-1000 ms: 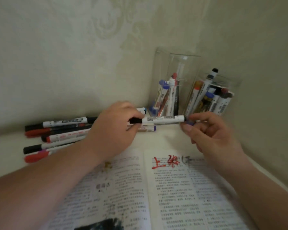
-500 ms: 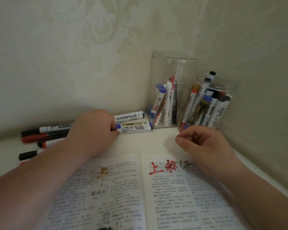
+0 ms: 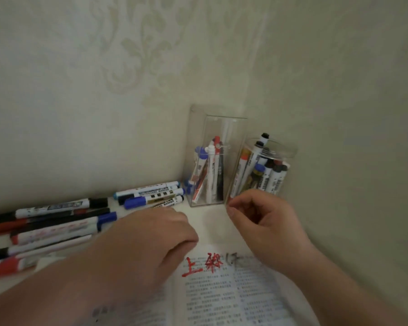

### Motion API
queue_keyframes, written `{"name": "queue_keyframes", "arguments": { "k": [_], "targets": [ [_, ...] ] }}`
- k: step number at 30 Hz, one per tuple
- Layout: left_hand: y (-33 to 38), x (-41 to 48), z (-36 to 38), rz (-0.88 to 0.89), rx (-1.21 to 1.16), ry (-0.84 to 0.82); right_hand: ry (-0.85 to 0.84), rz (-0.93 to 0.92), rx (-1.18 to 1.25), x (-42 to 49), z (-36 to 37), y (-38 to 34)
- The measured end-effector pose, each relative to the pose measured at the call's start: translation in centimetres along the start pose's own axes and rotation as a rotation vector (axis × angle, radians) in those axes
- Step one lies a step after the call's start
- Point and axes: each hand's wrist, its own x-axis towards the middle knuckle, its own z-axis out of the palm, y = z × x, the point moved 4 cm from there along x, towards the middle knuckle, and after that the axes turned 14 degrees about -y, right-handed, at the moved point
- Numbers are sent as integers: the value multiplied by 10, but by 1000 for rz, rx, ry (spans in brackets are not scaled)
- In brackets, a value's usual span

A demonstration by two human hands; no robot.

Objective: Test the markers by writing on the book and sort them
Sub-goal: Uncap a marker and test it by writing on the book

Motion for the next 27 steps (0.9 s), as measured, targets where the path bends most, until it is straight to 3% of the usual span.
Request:
{"name": "queue_keyframes", "arguments": {
  "k": [3,4,5,7,8,10,12,14,15,20,27],
  "targets": [
    [0,0,14,123,-84,7,49,13,-70,10,-32,-34],
    [-12,5,32,84,-119,-13,88,39,-80,16,-45,-42],
    [-30,3,58,-44,-133,-208,146,60,-124,24,-61,-49],
    [-88,-1,111,-206,-155,-263,232,134,-298,42,-94,-56],
    [-110,9,141,-259,-224,-318,232,195,-397,53,-107,-57],
    [-90,9,122,-284,-299,-360,159,328,-534,73,-125,-55],
    [-47,28,61,-347,-218,-174,24,435,-607,89,-130,-52],
    [-8,15,19,-154,-26,90,-125,522,-699,98,-126,-50],
    [-2,13,15,-96,-53,143,-180,549,-755,102,-123,-50],
    [0,14,15,-74,-96,168,-303,629,-947,113,-116,-56],
    [6,19,23,-11,-150,29,-325,657,-1004,113,-105,-56]
  ]
}}
